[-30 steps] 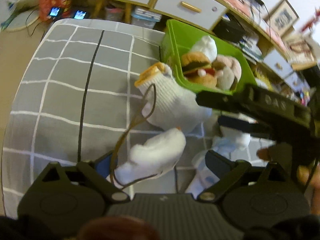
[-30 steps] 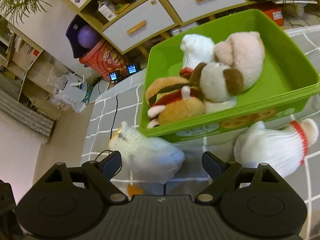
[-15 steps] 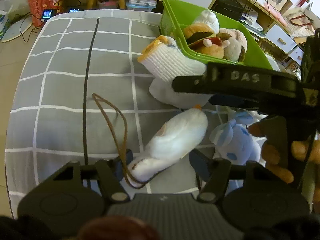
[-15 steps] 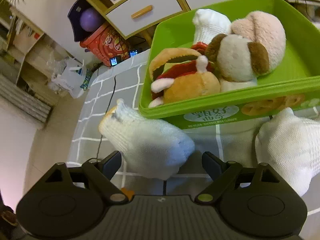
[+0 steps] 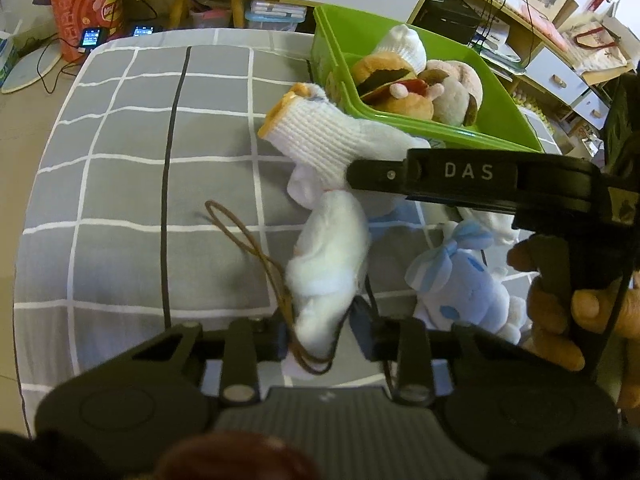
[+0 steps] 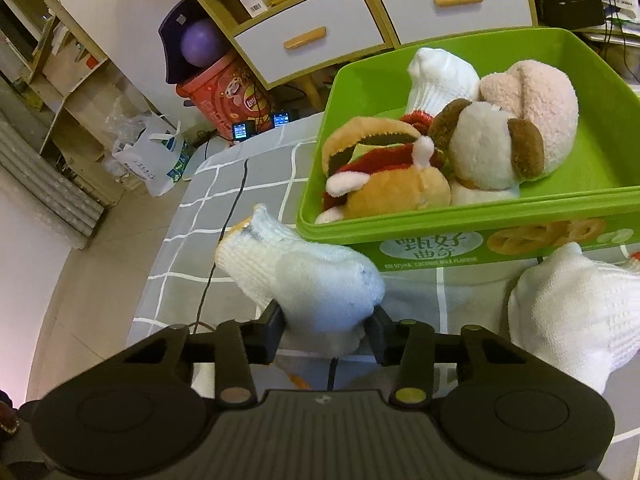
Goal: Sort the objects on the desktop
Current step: 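Close the left tool on a white sock while the right tool closes on another white sock, then carry the sock with the left tool while the right tool carries its sock over the green bin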
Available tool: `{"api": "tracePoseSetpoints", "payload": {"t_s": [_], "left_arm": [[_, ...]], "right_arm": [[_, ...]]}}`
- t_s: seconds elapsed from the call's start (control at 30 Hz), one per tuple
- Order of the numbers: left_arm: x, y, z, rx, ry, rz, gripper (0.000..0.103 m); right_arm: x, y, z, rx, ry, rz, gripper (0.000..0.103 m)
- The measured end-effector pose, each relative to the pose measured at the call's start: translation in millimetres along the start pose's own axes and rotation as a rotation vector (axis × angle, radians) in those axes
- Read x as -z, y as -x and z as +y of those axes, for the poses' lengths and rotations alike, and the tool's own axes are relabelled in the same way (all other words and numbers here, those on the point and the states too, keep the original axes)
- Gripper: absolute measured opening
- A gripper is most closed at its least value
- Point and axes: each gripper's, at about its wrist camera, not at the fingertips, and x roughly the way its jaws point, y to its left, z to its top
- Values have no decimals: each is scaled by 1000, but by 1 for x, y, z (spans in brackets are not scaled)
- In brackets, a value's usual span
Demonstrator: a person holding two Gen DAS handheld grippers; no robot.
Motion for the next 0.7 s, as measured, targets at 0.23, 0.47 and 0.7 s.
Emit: {"api": "tracePoseSetpoints", "payload": {"t_s": [0.23,0.47,0.7], "left_arm": [[-2,8,1,-25,28,-28,28],[-6,20,3,-32,61,-65,28],[-9,24,6,-52,95,-80,28]], "right_arm": [[-1,23,-3,-2,30,4,22],[-1,50,-15,-4,28,5,9],[-3,45,-26,-19,-39,21,71]]}}
